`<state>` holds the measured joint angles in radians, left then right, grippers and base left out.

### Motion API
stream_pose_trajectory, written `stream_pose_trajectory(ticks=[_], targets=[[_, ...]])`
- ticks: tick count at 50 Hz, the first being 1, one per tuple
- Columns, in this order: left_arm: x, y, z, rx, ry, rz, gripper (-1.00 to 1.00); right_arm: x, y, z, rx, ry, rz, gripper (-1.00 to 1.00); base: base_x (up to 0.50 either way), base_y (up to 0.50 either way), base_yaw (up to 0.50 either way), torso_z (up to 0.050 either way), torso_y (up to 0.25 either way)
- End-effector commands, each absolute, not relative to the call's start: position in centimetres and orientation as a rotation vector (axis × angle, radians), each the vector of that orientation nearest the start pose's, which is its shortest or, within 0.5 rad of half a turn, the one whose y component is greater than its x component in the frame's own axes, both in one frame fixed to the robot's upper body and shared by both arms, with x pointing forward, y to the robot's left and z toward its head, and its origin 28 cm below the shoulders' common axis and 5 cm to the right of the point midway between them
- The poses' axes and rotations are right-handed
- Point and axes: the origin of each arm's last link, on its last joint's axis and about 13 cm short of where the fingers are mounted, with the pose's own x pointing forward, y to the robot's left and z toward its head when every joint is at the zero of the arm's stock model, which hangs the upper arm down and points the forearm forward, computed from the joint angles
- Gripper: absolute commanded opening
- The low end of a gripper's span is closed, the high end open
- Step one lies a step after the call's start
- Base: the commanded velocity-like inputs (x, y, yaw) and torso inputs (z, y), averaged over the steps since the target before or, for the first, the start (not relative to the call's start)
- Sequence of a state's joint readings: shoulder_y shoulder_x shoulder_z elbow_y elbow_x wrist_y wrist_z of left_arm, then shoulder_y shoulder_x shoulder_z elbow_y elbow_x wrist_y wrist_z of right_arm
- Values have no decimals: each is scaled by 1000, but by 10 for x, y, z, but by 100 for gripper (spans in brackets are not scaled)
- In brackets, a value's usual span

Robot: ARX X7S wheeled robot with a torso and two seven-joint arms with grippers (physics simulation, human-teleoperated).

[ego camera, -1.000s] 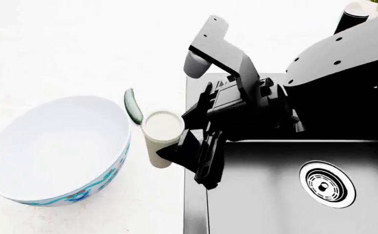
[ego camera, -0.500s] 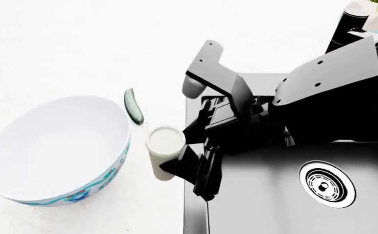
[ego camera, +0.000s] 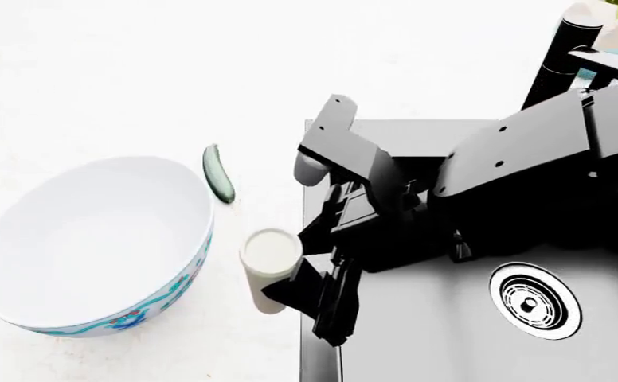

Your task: Pick the cup and bowl from the sink and place them on the counter for drying.

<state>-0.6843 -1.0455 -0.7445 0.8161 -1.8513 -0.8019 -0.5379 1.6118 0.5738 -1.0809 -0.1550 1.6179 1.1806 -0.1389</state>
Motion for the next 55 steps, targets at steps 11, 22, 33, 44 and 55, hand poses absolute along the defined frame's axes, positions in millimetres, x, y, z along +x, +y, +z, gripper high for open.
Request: stream_pose_trajectory(ticks=[11, 22, 33, 44, 55], targets=[[112, 311, 344, -38, -680, -271, 100, 273, -74, 297, -428, 617, 1231, -100, 0, 0, 0, 0, 0], [112, 312, 345, -37, -680, -270, 100, 273, -74, 297, -436, 618, 1230, -100, 0, 0, 0, 0, 0], [111, 312, 344, -36, -681, -269, 100, 273, -74, 297, -443, 625, 1232, -100, 0, 0, 0, 0, 0], [111, 312, 344, -36, -681, -270, 100, 273, -75, 296, -459, 625, 1235, 100, 0, 0, 0, 0, 0], [111, 312, 345, -36, -682, -272, 100, 272, -76, 298, -460, 626, 1231, 100, 0, 0, 0, 0, 0]])
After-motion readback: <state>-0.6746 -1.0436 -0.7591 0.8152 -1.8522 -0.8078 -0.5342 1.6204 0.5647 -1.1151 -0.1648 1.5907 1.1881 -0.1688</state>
